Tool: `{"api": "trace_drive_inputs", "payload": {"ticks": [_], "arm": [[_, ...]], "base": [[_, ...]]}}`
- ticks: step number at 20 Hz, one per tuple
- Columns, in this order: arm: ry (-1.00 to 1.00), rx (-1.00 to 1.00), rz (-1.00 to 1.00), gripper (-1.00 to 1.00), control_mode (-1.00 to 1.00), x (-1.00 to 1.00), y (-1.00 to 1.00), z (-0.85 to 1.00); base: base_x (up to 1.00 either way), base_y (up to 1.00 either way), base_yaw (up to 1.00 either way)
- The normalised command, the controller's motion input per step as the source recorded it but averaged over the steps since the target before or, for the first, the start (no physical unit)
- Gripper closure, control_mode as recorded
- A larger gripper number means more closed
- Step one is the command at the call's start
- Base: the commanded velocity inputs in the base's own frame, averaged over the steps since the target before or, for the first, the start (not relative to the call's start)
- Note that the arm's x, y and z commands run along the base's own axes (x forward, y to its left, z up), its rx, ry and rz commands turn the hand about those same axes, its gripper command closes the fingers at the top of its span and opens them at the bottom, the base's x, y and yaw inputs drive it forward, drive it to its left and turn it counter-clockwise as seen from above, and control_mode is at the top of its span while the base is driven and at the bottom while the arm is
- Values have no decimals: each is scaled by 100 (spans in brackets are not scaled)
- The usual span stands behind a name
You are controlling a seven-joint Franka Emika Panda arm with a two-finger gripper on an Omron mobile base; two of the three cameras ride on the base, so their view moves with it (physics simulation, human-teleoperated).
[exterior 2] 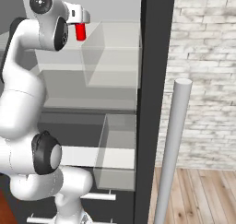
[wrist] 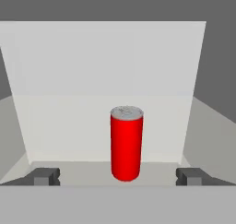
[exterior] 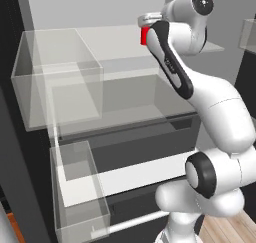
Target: Open the fridge, grab two sodas, and place both sodas inside the bowl with ice on the dining counter.
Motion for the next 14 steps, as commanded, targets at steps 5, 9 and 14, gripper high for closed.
{"api": "trace_drive_inputs", "payload": {"ticks": [5, 9, 14], "arm": [[1, 0, 0, -100, -100, 44, 0, 0], [1, 0, 0, -100, -100, 46, 0, 0], [1, 0, 0, -100, -100, 34, 0, -5]], "base": [[0, 0, 0], [0, 0, 0], [0, 0, 0]]}}
